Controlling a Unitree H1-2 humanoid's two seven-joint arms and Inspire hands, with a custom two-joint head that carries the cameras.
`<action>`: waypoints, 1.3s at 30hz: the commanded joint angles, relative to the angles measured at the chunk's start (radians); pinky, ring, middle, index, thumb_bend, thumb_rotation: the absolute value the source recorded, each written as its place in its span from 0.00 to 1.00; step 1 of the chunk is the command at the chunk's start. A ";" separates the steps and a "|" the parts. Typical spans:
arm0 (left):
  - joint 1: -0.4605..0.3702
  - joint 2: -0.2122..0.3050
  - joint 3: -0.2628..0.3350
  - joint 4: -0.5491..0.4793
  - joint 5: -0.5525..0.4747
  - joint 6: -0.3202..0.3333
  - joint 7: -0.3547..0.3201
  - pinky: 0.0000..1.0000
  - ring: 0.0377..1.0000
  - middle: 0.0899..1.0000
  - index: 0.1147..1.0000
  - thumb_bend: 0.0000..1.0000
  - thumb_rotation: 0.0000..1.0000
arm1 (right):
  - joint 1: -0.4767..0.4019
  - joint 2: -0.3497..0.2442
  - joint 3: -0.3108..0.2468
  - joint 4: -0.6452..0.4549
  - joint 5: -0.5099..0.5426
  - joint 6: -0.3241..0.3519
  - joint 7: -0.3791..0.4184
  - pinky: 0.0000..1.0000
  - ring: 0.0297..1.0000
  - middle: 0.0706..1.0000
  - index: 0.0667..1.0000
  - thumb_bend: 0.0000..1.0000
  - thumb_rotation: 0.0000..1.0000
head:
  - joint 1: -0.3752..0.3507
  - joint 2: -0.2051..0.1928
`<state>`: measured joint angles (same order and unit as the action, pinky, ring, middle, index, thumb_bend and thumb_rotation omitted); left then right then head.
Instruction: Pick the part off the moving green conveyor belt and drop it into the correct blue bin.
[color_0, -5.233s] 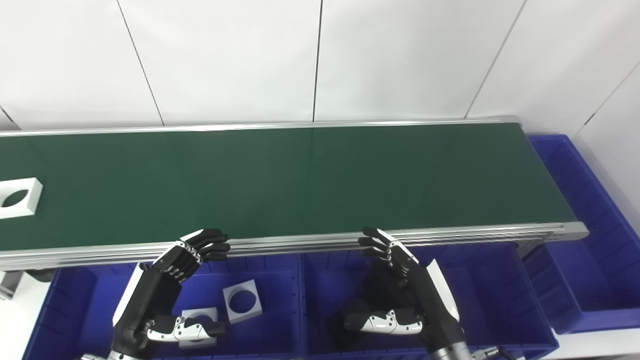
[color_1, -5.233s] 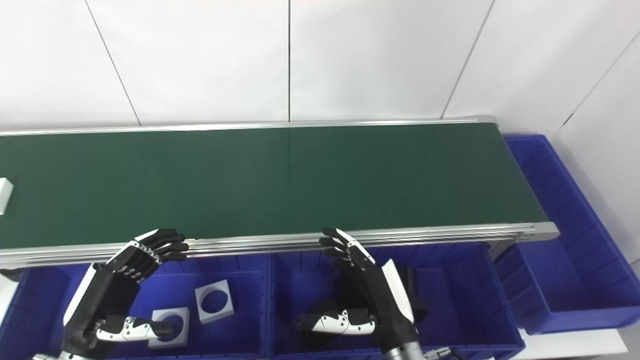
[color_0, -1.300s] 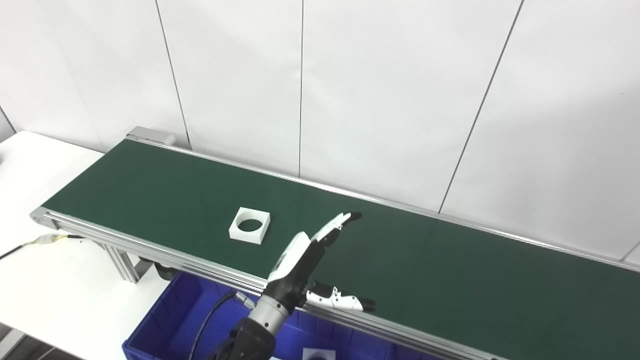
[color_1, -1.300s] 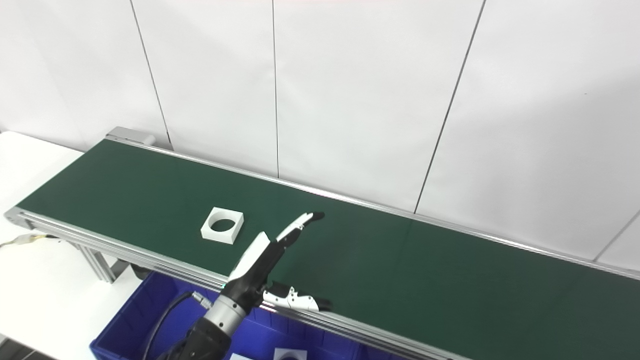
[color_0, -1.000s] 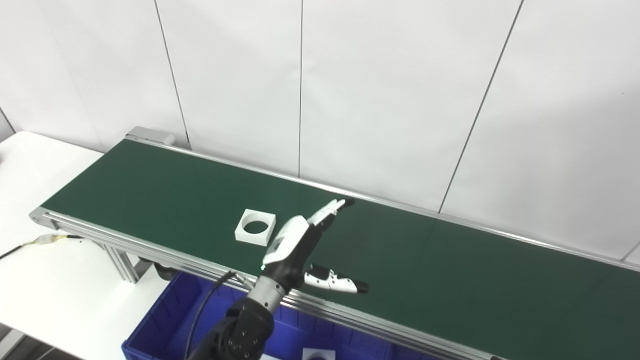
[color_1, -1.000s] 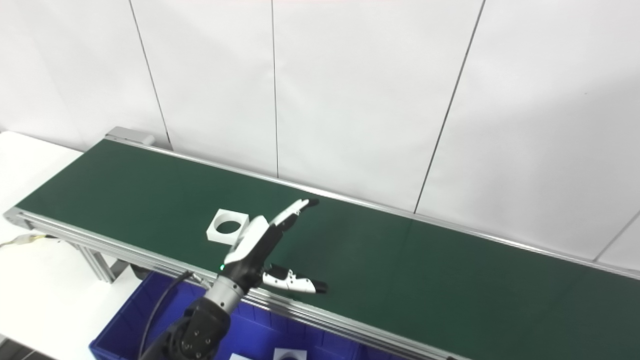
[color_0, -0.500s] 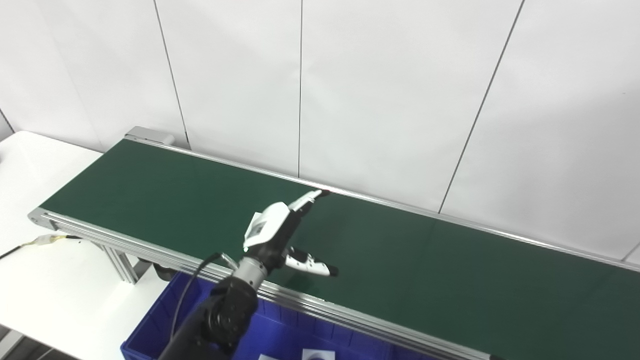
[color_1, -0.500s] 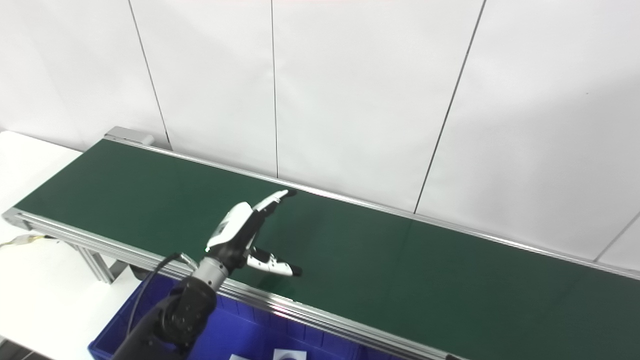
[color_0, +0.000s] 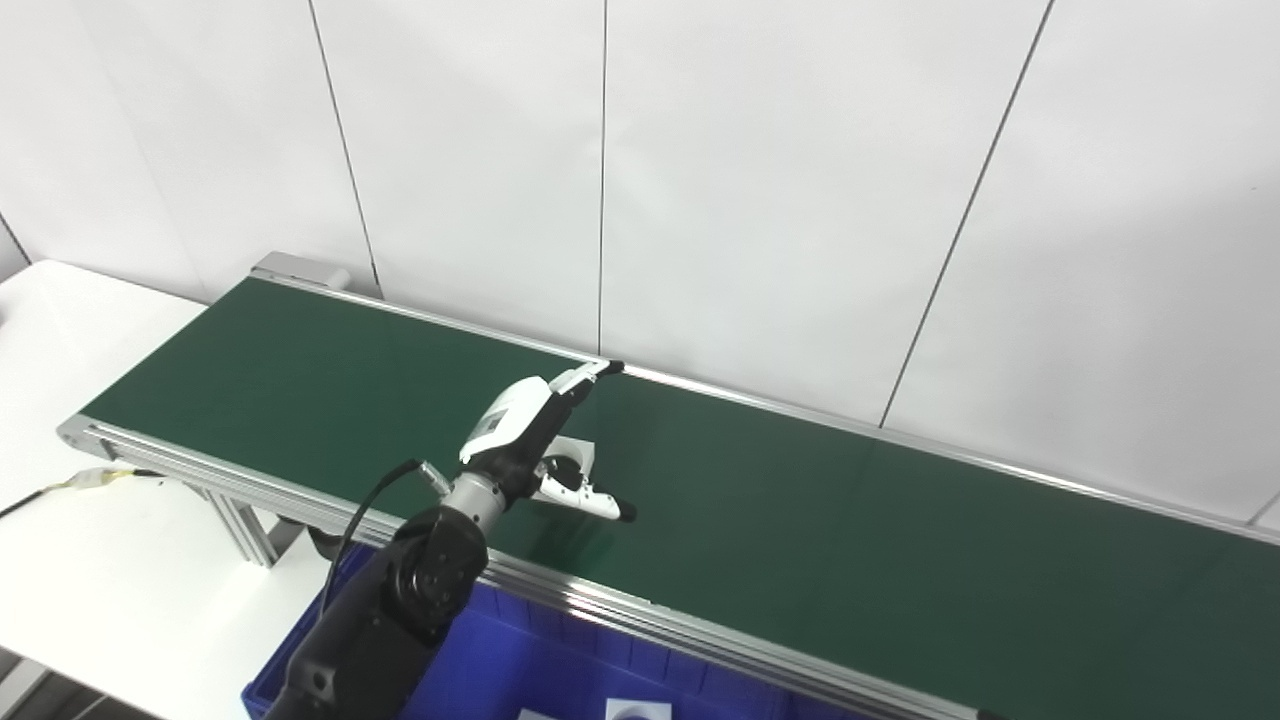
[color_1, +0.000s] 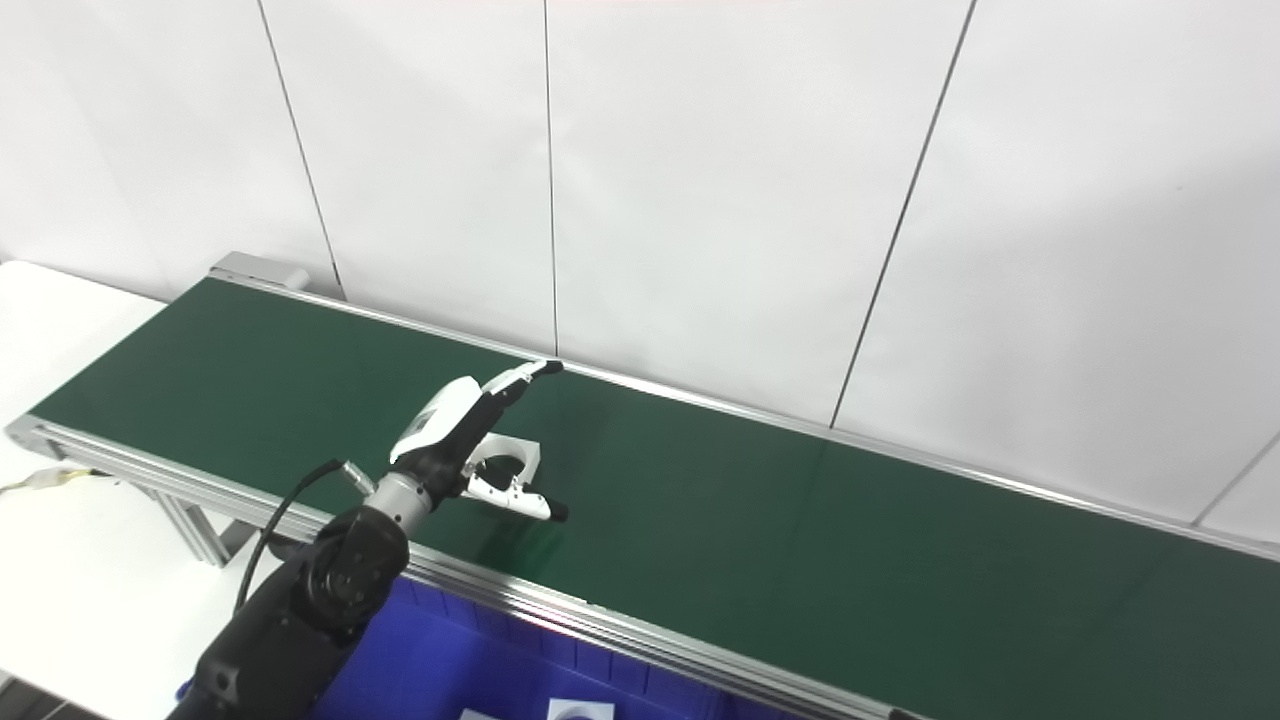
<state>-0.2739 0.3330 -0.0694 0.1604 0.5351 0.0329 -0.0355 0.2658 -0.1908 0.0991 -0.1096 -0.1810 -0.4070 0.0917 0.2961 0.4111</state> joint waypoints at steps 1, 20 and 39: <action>-0.058 0.029 -0.006 -0.005 0.018 0.012 0.004 0.97 0.97 0.96 0.93 0.89 0.15 | 0.002 0.002 0.001 -0.019 0.006 -0.054 -0.013 0.63 0.69 0.71 0.81 1.00 0.28 | 0.001 0.000; -0.133 0.019 -0.101 0.149 0.056 0.019 0.033 0.81 0.91 0.93 0.90 0.82 0.00 | 0.021 0.015 -0.001 -0.046 -0.007 -0.047 -0.019 0.62 0.68 0.72 0.81 1.00 0.27 | -0.017 0.007; -0.189 -0.021 -0.182 0.382 0.074 -0.142 0.200 0.71 0.73 0.80 0.76 0.61 0.00 | 0.040 0.017 -0.001 -0.062 -0.008 -0.052 -0.041 0.61 0.67 0.72 0.80 1.00 0.34 | -0.027 0.014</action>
<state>-0.4120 0.3059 -0.2541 0.5411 0.5969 -0.0766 0.1197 0.3008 -0.1754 0.1018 -0.1396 -0.2043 -0.4071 0.0608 0.2700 0.4234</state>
